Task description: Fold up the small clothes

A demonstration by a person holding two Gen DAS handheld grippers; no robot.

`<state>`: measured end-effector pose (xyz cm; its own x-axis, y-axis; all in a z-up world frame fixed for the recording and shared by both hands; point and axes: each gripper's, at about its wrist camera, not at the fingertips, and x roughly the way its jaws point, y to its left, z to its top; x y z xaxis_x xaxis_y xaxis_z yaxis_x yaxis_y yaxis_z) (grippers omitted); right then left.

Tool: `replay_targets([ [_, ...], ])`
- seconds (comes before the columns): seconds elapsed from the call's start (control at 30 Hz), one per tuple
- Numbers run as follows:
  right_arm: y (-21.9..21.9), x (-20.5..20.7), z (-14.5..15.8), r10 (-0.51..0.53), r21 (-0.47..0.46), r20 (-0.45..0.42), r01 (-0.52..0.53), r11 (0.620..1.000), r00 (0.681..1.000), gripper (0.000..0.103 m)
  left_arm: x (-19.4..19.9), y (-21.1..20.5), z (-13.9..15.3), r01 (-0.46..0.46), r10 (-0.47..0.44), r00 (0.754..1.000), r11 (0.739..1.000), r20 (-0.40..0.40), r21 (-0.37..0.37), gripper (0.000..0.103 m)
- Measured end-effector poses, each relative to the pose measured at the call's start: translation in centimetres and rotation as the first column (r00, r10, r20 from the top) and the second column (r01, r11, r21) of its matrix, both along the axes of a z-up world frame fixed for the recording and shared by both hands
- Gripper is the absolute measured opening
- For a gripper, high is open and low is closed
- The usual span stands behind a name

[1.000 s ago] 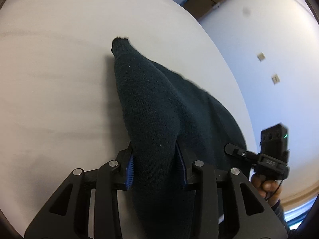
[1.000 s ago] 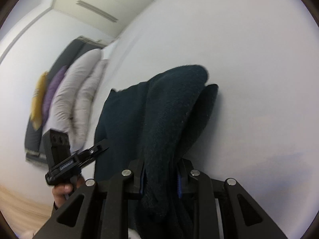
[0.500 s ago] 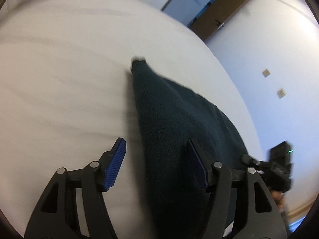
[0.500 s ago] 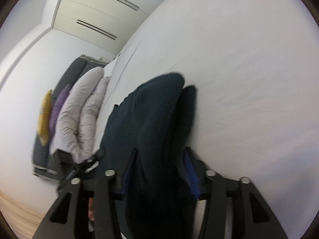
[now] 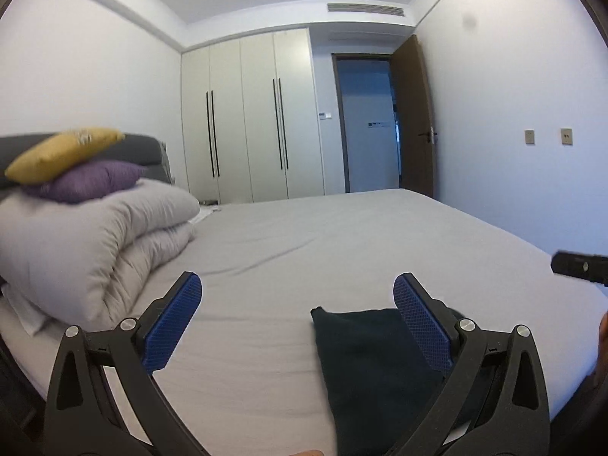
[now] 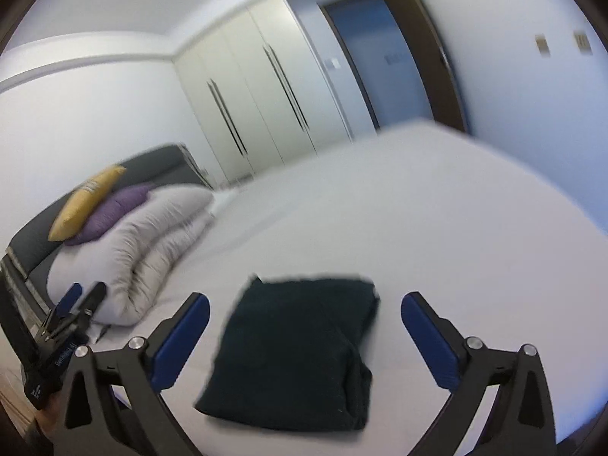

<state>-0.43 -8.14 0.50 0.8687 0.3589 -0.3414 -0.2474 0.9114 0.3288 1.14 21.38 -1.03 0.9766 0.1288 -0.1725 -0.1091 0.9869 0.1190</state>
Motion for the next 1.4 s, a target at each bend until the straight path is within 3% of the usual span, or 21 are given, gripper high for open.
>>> replay_targets([
  [0.07, 0.7, -1.6, 1.7, -0.001, -0.021, 0.071, 0.002, 1.000, 0.997, 0.103, -0.9, -0.9, 0.8, 0.027, -0.027, 1.000, 1.000, -0.011, 0.004, 0.103],
  [0.17, 1.0, -3.6, 3.5, -0.027, -0.044, 0.136, 0.033, 0.998, 0.990, 0.103, -1.4, -2.1, 2.2, 0.052, -0.055, 0.994, 0.998, -0.092, -0.027, 0.103],
  [0.33, 1.4, -5.6, 5.4, -0.020, -0.066, 0.128, 0.029, 0.997, 0.992, 0.103, -2.9, -2.6, 3.3, 0.016, -0.027, 0.983, 0.998, -0.182, -0.061, 0.103],
  [0.43, 2.0, -6.0, 5.9, -0.045, -0.160, 0.071, 0.056, 0.986, 0.996, 0.103, -1.8, -2.7, 2.7, -0.055, 0.019, 0.947, 0.993, -0.321, -0.103, 0.103],
  [0.47, 2.4, -5.6, 5.8, -0.074, -0.207, 0.005, 0.074, 0.975, 0.997, 0.103, -1.4, -2.8, 2.2, -0.057, 0.009, 0.930, 0.991, -0.368, -0.118, 0.103],
  [0.5, 2.4, -5.2, 5.7, -0.078, -0.214, -0.045, 0.067, 0.975, 0.996, 0.103, -1.1, -2.8, 1.7, -0.048, -0.014, 0.916, 0.988, -0.400, -0.144, 0.103],
  [0.57, 2.1, -4.5, 5.5, -0.025, -0.141, -0.155, 0.003, 0.990, 0.988, 0.103, -0.5, -2.9, 0.9, -0.059, -0.018, 0.896, 0.985, -0.444, -0.159, 0.103],
  [0.67, 2.5, -4.1, 5.5, 0.026, -0.075, -0.208, -0.043, 0.996, 0.978, 0.103, 0.1, -3.1, -0.1, -0.052, -0.037, 0.881, 0.983, -0.472, -0.174, 0.103],
  [0.8, 4.6, -4.0, 5.1, -0.006, -0.229, -0.188, -0.038, 0.973, 0.982, 0.103, 1.7, -3.0, -2.1, -0.054, -0.030, 0.858, 0.987, -0.514, -0.149, 0.103],
  [0.9, 5.5, -3.7, 4.3, -0.015, -0.263, -0.215, -0.043, 0.964, 0.977, 0.103, 2.2, -3.0, -3.1, -0.068, -0.021, 0.844, 0.987, -0.535, -0.147, 0.103],
  [1.4, 4.8, -2.3, 2.9, -0.072, -0.232, -0.275, 0.006, 0.973, 0.959, 0.103, 3.6, -2.9, -4.5, -0.098, -0.007, 0.829, 0.983, -0.560, -0.157, 0.103],
])
